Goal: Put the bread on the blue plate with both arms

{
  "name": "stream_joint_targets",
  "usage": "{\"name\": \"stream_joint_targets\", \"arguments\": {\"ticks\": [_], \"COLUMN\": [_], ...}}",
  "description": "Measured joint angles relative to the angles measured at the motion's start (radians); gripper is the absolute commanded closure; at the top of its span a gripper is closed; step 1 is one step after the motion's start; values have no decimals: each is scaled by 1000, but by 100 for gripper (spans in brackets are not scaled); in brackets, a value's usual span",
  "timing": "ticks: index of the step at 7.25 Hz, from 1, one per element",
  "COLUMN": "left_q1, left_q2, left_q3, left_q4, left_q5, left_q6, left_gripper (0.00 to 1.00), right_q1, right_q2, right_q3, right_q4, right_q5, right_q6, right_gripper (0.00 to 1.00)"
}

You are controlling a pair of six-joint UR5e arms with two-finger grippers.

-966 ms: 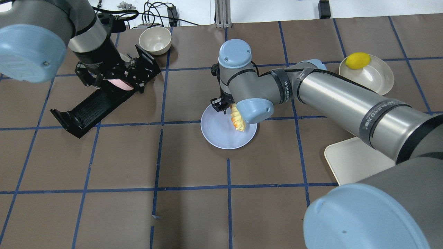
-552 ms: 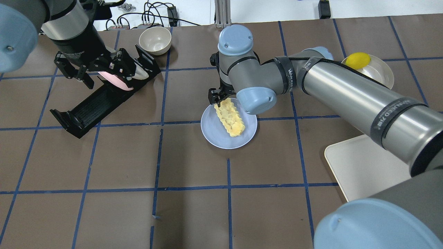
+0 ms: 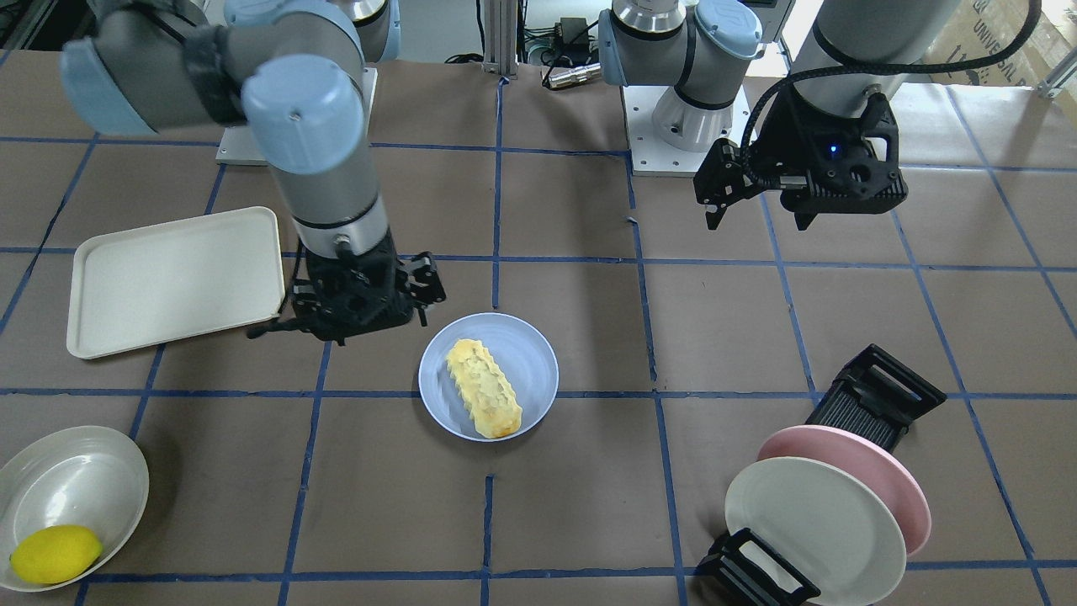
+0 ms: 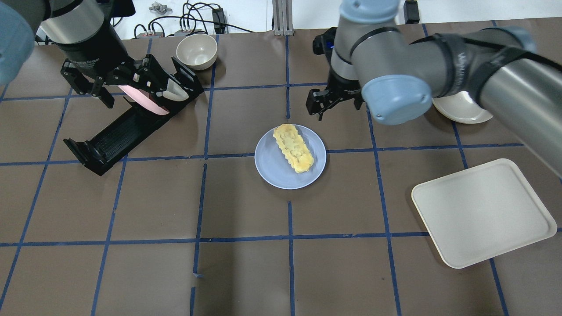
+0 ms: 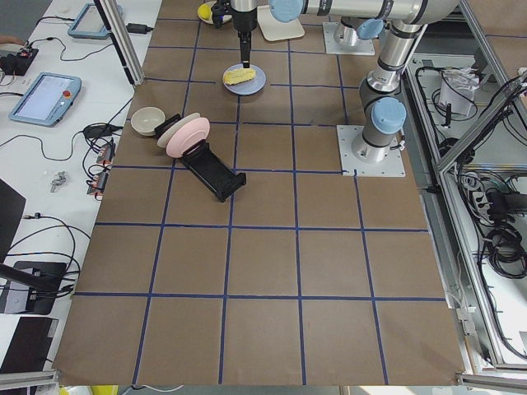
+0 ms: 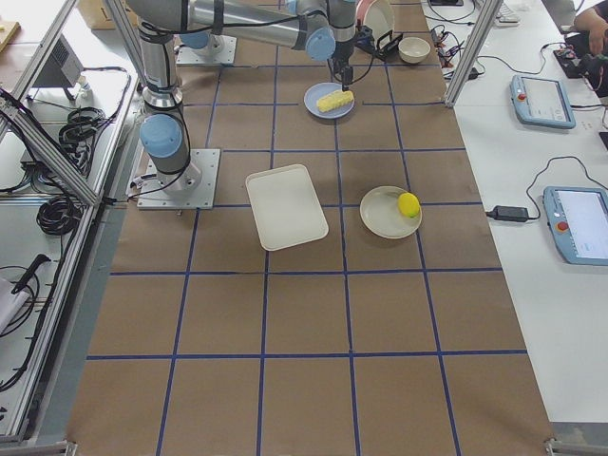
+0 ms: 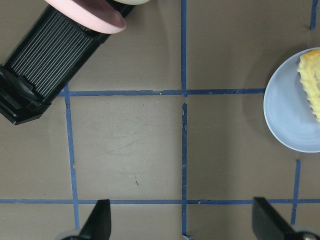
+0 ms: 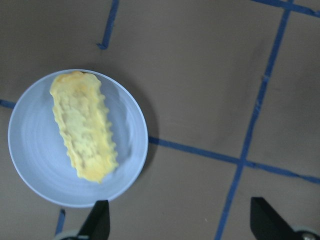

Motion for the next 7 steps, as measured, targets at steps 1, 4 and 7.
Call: {"name": "stream_joint_targets", "arguments": {"ticks": [1, 4, 7], "left_q1": [1, 7, 19], "left_q2": [1, 5, -9], "left_q3": [7, 16, 39], "left_q4": [-19, -39, -54], "left_q5": [2, 4, -2], "left_q6": [8, 40, 40], "left_gripper": [0, 0, 0], "right_q1": [-63, -110, -108], "right_q2": [-81, -261, -297], "right_q3": [7, 104, 112], "right_q4": [106, 204, 198], "right_q5": [-1, -8, -9], "right_q6": [-25, -29, -29], "right_gripper": [1, 0, 0]}}
